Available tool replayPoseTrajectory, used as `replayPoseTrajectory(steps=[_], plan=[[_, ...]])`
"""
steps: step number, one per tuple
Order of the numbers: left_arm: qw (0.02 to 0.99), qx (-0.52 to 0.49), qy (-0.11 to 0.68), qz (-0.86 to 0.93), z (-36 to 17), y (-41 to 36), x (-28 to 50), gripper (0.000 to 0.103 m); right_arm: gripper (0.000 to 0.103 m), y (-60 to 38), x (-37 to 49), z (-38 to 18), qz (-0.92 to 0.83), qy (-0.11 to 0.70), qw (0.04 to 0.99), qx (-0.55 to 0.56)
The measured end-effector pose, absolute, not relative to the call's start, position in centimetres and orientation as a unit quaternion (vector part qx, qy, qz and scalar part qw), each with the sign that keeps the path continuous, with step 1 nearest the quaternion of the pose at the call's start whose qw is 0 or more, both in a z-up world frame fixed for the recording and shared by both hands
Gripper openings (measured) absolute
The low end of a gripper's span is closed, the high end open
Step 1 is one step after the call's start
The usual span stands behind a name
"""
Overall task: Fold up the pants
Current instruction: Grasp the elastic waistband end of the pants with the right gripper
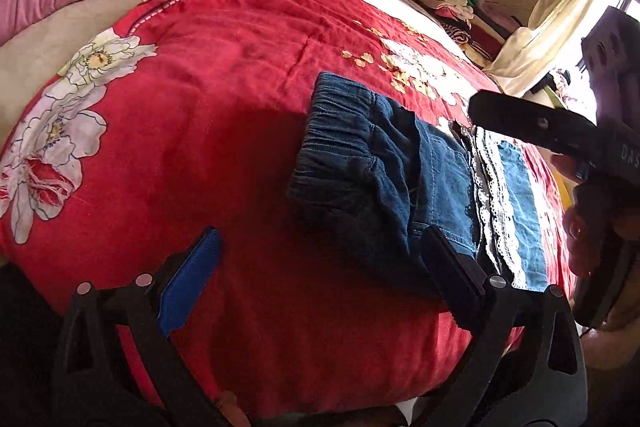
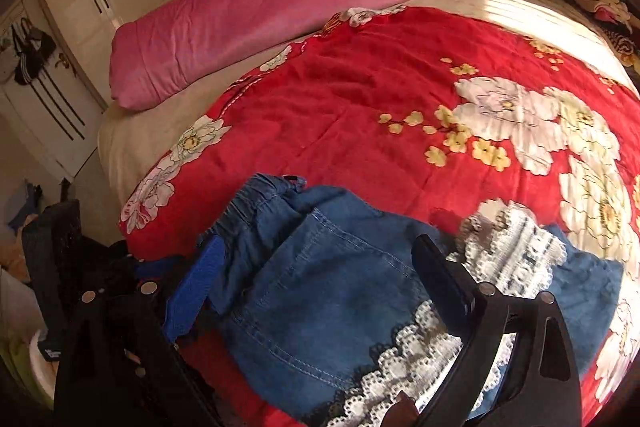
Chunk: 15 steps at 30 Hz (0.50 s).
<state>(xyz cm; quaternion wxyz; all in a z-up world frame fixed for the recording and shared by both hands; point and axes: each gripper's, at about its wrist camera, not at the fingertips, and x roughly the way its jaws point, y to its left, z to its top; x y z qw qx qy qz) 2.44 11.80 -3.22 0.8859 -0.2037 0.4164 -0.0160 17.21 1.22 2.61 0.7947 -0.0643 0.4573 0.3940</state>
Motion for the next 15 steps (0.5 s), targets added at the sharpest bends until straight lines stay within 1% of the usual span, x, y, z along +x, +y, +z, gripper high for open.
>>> replayPoseTrajectory(steps=[6, 12, 14, 15], plan=[[0.887, -0.204, 0.414, -0.03, -3.9, 11.1, 2.9, 0.093, 0.094, 6.0, 19.1, 0.7, 0.422, 0.493, 0.756, -0.084], [0.887, -0.215, 0.407, -0.032, -4.4, 11.5, 3.8, 0.093, 0.094, 8.8, 20.8, -1.3, 0.433, 0.526, 0.727, -0.082], [0.888, -0.218, 0.404, -0.031, -4.6, 11.6, 3.9, 0.093, 0.087, 9.4, 21.1, -2.1, 0.433, 0.536, 0.719, -0.09], [0.888, -0.22, 0.403, -0.032, -4.6, 11.6, 4.0, 0.093, 0.08, 9.8, 21.1, -2.6, 0.428, 0.54, 0.718, -0.099]])
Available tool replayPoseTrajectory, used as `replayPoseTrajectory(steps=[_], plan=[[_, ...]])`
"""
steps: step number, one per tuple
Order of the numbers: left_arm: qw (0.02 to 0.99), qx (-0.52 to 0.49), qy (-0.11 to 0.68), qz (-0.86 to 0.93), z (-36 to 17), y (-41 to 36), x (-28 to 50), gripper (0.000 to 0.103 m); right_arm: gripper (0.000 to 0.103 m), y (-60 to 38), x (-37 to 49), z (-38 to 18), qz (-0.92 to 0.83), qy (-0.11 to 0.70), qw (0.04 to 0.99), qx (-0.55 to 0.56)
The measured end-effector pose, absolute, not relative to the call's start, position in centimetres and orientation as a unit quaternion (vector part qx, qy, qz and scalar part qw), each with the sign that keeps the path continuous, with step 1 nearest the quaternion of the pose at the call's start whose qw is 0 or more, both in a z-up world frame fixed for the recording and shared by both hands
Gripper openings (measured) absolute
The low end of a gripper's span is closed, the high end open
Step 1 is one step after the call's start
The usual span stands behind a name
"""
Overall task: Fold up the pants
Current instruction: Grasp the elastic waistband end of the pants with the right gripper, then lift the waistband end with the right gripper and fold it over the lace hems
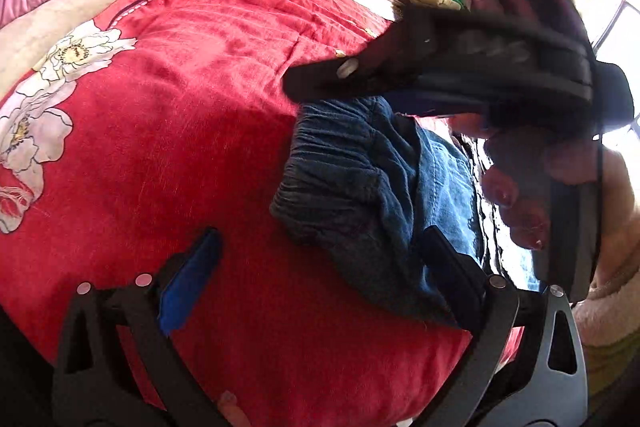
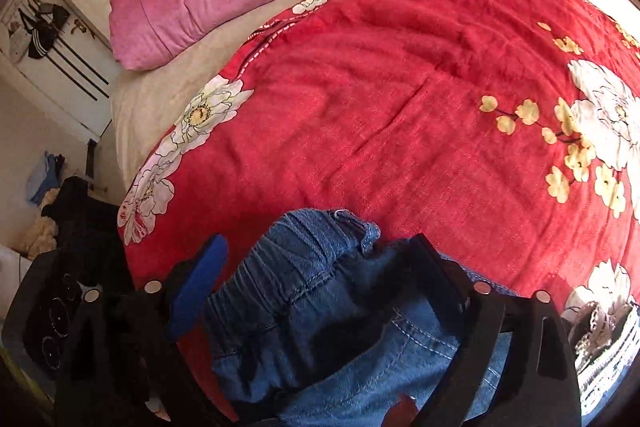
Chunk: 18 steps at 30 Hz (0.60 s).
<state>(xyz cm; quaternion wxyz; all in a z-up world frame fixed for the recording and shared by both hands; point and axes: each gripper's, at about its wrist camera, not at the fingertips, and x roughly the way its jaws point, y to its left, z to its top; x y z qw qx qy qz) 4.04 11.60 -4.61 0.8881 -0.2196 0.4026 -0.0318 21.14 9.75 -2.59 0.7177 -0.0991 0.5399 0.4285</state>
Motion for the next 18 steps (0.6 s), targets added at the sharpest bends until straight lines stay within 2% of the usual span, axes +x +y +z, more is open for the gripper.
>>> replayPoseTrajectory(steps=[2, 5, 8, 15, 17, 18], plan=[[0.89, -0.219, 0.399, -0.031, -4.7, 11.7, 4.3, 0.093, 0.065, 10.1, 21.2, -3.4, 0.422, 0.541, 0.719, -0.113], [0.891, -0.224, 0.393, -0.03, -4.9, 11.8, 4.6, 0.093, 0.049, 9.4, 21.1, -3.4, 0.424, 0.528, 0.727, -0.113], [0.892, -0.227, 0.391, -0.028, -4.9, 11.8, 5.0, 0.093, 0.043, 7.6, 21.2, -2.2, 0.443, 0.519, 0.728, -0.074], [0.882, -0.26, 0.388, -0.068, -4.1, 11.4, 6.3, 0.092, 0.042, 3.2, 21.0, 0.8, 0.479, 0.495, 0.725, 0.002], [0.874, -0.275, 0.39, -0.09, -3.9, 10.9, 6.8, 0.082, 0.042, 1.9, 20.8, 1.7, 0.481, 0.487, 0.728, 0.013], [0.871, -0.279, 0.392, -0.099, -3.7, 10.5, 7.0, 0.074, 0.043, 1.2, 20.7, 2.2, 0.482, 0.483, 0.73, 0.018]])
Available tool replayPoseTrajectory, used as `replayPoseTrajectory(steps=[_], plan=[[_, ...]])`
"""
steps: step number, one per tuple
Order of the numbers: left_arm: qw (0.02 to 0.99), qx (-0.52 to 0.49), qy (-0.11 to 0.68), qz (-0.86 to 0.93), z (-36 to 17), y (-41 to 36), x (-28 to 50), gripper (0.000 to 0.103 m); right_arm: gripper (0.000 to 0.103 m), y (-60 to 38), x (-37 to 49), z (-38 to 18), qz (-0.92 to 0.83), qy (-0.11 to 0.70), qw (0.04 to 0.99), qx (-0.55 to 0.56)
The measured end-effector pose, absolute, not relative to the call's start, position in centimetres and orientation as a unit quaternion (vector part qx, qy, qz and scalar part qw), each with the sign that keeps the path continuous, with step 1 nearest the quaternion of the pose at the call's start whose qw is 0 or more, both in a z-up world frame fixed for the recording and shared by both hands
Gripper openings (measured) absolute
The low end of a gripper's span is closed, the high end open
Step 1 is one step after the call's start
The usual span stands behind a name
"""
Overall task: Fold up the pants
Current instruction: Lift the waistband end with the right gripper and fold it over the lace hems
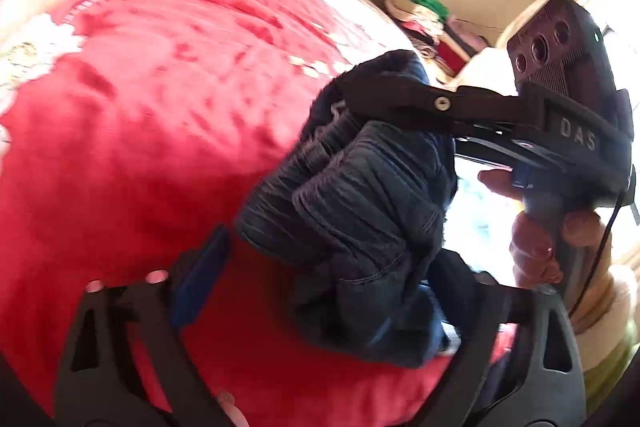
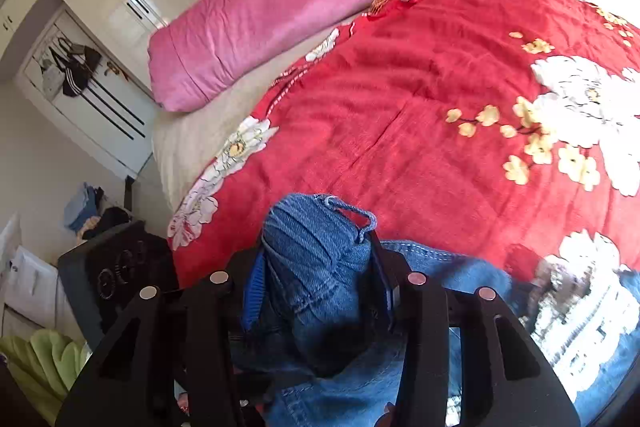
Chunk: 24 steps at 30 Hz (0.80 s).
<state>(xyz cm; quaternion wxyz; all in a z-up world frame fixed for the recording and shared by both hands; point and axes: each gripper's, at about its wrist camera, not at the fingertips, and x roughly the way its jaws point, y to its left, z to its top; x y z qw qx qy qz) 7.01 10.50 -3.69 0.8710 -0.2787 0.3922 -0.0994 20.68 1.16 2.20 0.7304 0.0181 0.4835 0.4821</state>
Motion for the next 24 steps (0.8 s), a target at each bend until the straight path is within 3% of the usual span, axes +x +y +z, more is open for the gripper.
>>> replayPoseTrajectory(steps=[4, 8, 20, 23, 24], plan=[[0.875, -0.257, 0.392, -0.119, -2.1, 8.0, 7.1, 0.056, 0.042, -2.2, 20.3, 3.6, 0.481, 0.466, 0.742, 0.035], [0.883, -0.228, 0.389, -0.129, -0.4, 5.1, 7.0, 0.056, 0.041, -5.6, 20.2, 4.3, 0.473, 0.454, 0.753, 0.054], [0.889, -0.168, 0.396, -0.158, 1.2, -2.6, 7.9, 0.056, 0.041, -15.6, 20.2, 3.5, 0.442, 0.434, 0.777, 0.115], [0.889, -0.153, 0.397, -0.168, 1.0, -4.5, 7.7, 0.066, 0.043, -17.9, 20.0, 2.7, 0.424, 0.432, 0.786, 0.128], [0.889, -0.15, 0.396, -0.174, 0.9, -5.0, 7.7, 0.074, 0.043, -18.6, 20.0, 2.4, 0.416, 0.431, 0.79, 0.132]])
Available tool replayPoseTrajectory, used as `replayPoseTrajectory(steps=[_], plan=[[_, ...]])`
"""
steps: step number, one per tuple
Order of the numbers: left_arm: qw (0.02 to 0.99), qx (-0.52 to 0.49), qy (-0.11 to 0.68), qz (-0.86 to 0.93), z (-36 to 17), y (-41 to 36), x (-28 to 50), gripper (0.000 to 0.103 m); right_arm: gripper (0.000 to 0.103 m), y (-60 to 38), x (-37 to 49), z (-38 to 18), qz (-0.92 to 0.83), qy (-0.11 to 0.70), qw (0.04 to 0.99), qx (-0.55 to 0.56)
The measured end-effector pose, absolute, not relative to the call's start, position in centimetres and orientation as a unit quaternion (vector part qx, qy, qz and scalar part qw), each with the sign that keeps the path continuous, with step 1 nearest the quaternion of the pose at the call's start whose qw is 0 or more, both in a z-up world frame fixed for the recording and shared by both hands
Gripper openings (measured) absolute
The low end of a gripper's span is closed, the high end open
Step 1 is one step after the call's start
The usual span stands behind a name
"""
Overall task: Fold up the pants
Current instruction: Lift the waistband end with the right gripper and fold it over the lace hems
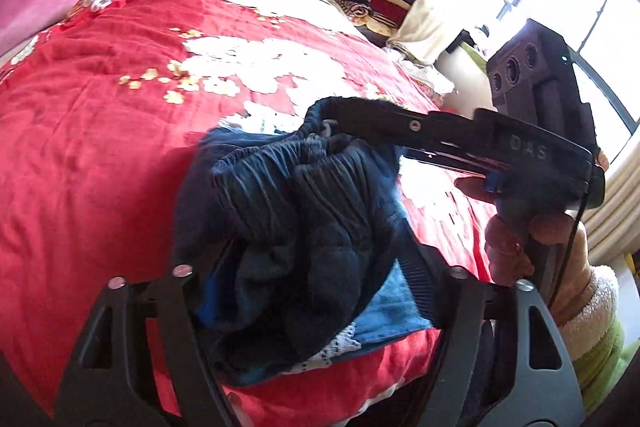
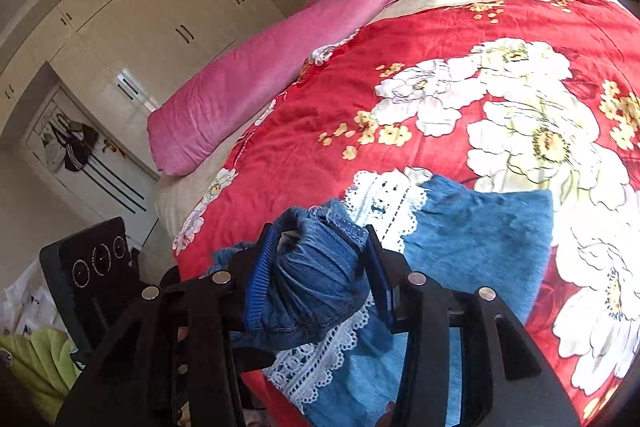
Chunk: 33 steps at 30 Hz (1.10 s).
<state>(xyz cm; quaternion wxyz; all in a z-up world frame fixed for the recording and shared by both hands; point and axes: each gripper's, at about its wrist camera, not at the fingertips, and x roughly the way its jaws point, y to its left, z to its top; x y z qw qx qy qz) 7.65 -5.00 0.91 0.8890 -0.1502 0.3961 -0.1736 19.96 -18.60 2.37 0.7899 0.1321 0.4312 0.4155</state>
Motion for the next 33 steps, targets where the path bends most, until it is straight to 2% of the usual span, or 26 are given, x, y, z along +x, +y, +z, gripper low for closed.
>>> replayPoseTrajectory(steps=[1, 3, 6, 13, 17, 21, 28, 33], plan=[[0.888, -0.149, 0.396, -0.18, 0.8, -5.5, 7.4, 0.078, 0.043, -19.4, 19.9, 2.1, 0.407, 0.432, 0.793, 0.138], [0.885, -0.144, 0.398, -0.193, 0.5, -6.3, 6.9, 0.078, 0.044, -21.0, 19.5, 1.6, 0.394, 0.432, 0.797, 0.152], [0.881, -0.131, 0.406, -0.205, 0.0, -7.3, 6.0, 0.078, 0.049, -22.3, 18.4, 1.4, 0.376, 0.427, 0.809, 0.146], [0.877, -0.107, 0.412, -0.222, -0.3, -8.2, 4.2, 0.078, 0.052, -21.1, 16.9, 1.3, 0.359, 0.432, 0.822, 0.095], [0.875, -0.095, 0.417, -0.225, -0.8, -8.6, 4.2, 0.078, 0.059, -19.1, 17.1, 1.2, 0.361, 0.441, 0.818, 0.069], [0.874, -0.083, 0.42, -0.23, -1.4, -9.1, 4.0, 0.079, 0.06, -18.6, 16.9, -0.4, 0.329, 0.465, 0.822, 0.017], [0.878, -0.061, 0.412, -0.236, -2.0, -9.7, 3.5, 0.079, 0.061, -21.0, 17.0, -3.2, 0.318, 0.489, 0.81, 0.056], [0.881, -0.054, 0.407, -0.234, -1.5, -9.8, 3.3, 0.079, 0.064, -21.5, 16.7, -2.2, 0.327, 0.475, 0.813, 0.079]])
